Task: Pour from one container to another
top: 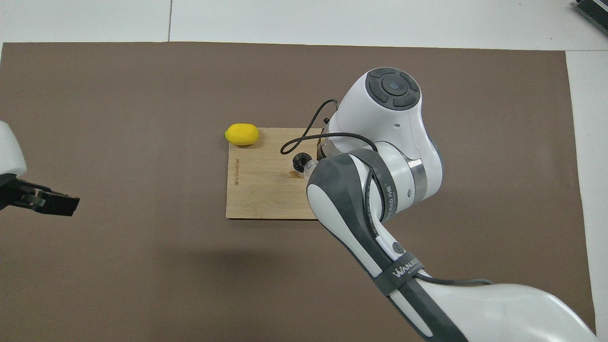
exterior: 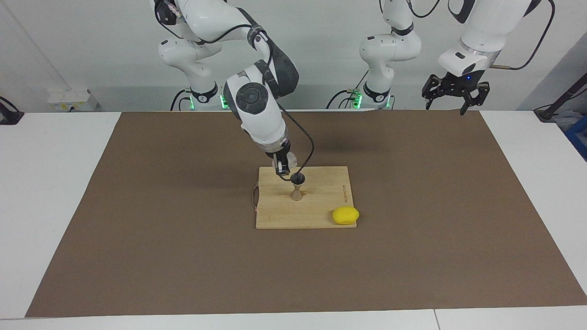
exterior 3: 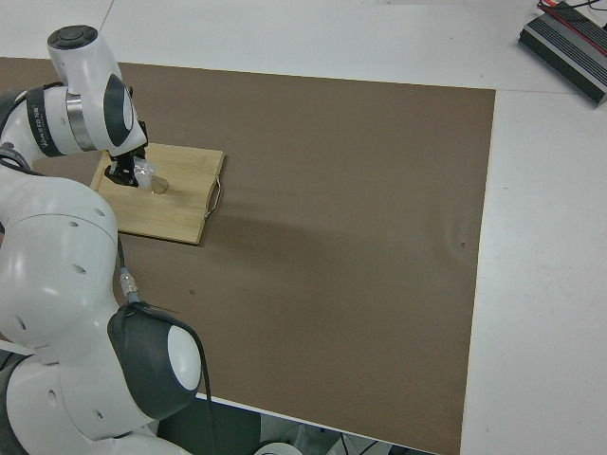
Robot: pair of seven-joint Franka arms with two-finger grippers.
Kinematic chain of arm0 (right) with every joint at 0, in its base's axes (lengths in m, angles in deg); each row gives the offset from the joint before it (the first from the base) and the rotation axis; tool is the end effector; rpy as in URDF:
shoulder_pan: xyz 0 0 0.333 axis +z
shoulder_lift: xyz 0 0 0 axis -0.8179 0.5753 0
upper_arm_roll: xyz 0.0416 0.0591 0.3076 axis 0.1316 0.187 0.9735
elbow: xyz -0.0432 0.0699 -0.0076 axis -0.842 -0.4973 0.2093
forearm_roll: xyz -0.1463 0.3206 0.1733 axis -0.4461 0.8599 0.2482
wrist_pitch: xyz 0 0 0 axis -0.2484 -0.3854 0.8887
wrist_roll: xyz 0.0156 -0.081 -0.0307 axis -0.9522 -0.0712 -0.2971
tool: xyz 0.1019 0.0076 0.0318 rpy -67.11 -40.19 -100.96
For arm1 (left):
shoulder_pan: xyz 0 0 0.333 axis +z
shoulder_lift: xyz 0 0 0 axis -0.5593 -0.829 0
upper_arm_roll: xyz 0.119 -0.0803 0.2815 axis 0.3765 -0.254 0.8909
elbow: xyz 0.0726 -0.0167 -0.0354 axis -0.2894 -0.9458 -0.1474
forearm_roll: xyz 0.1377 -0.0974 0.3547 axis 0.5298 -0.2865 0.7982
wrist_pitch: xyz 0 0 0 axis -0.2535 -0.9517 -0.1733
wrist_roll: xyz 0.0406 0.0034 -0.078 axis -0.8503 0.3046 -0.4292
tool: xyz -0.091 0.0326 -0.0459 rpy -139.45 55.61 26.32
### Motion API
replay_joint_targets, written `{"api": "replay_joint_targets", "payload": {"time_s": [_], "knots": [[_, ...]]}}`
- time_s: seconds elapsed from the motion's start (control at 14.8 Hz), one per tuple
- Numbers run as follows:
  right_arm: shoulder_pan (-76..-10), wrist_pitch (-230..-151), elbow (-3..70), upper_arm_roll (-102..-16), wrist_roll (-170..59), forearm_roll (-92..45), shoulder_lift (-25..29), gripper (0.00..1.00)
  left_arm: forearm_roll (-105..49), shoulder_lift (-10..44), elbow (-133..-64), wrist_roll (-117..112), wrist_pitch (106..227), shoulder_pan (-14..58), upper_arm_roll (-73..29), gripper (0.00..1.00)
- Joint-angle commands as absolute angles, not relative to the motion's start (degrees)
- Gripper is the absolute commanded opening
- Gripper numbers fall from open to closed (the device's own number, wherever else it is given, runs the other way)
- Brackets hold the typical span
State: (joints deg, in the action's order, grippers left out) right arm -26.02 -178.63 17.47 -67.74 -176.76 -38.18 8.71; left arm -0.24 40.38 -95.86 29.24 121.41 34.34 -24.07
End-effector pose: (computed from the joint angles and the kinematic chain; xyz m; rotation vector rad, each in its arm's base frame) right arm 0.5802 0.3276 0.4364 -2.1831 2.1867 0.4074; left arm 0.4817 -0.0410 0.6152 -3.0284 0.5641 0.0066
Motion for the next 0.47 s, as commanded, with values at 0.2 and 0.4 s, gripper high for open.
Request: {"api": "replay_joint_targets", "payload": {"time_s": [0.2, 0.4], "knots": [[-27.01, -176.42, 13.78, -67.05, -176.04, -40.09, 10.86, 0.0, 0.52, 37.83, -95.03, 27.26, 122.0, 27.51, -17.01, 1.0], [-26.93, -175.46, 12.03, -67.23, -177.0, -40.53, 11.91, 0.0, 0.26, 35.71, -92.56, 27.17, 122.0, 27.68, -17.35, 1.0]]}}
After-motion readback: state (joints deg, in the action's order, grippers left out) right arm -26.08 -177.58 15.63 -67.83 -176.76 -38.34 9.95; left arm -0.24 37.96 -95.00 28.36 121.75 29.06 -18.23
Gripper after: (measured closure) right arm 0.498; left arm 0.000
